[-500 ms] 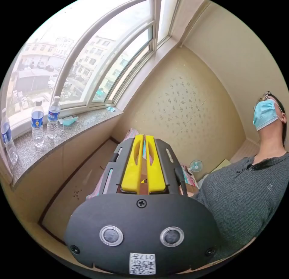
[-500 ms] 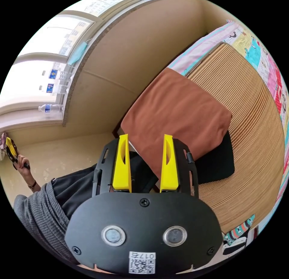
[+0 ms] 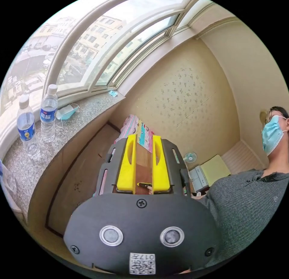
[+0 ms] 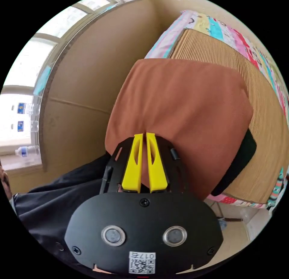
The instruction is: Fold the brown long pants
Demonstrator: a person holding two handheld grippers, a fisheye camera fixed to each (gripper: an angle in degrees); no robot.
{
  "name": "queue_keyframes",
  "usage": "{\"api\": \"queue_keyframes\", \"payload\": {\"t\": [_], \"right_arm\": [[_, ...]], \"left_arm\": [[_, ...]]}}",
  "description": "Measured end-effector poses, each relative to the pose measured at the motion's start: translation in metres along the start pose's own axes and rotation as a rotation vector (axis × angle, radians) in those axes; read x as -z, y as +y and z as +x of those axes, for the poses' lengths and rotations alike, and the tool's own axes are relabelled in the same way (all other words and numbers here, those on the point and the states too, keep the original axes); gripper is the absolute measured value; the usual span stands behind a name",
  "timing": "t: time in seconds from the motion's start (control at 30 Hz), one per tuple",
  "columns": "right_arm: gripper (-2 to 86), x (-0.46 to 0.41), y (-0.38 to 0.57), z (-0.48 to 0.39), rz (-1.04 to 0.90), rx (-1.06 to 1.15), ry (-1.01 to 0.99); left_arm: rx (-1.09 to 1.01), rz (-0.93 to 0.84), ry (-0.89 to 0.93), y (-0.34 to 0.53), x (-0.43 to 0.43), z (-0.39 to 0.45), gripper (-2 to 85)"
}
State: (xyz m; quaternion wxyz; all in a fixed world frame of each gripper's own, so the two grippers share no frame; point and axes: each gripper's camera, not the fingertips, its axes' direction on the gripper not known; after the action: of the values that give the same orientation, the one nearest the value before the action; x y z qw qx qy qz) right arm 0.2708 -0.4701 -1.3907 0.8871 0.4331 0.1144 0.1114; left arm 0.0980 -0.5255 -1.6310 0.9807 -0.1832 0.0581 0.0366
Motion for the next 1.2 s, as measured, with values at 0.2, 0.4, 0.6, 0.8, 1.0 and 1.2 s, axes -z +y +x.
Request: {"api": "queue_keyframes", "payload": {"t": [0.2, 0.4, 0.6, 0.8, 1.0, 1.2], "right_arm": [[1.4, -0.019, -0.014, 0.069, 0.009, -0.377, -0.404], [8.0, -0.009, 0.027, 0.047, 0.200, -0.407, -0.368], [18.8, -0.055, -0.011, -0.056, -0.023, -0.072, 0.030], [21.4, -0.172, -0.060, -0.158, -0.300, 0.322, 0.640], [11.8, -0.216, -0.023, -0.120, -0.364, 0.330, 0.800], [5.8, -0.086, 0.084, 0.038, 0.131, -0.370, 0.017]], "left_arm": [[0.028, -0.067, 0.168, -0.038, -0.031, -0.036, 8.8], [0.030, -0.228, 0.324, -0.100, -0.076, -0.054, 8.6], [-0.106, -0.319, 0.351, -0.154, -0.110, -0.032, 8.7], [-0.137, -0.418, 0.427, -0.182, -0.132, -0.031, 8.8], [-0.112, -0.332, 0.323, -0.203, -0.103, -0.077, 9.7], [-0.058, -0.245, 0.344, -0.208, -0.076, -0.135, 9.7]]}}
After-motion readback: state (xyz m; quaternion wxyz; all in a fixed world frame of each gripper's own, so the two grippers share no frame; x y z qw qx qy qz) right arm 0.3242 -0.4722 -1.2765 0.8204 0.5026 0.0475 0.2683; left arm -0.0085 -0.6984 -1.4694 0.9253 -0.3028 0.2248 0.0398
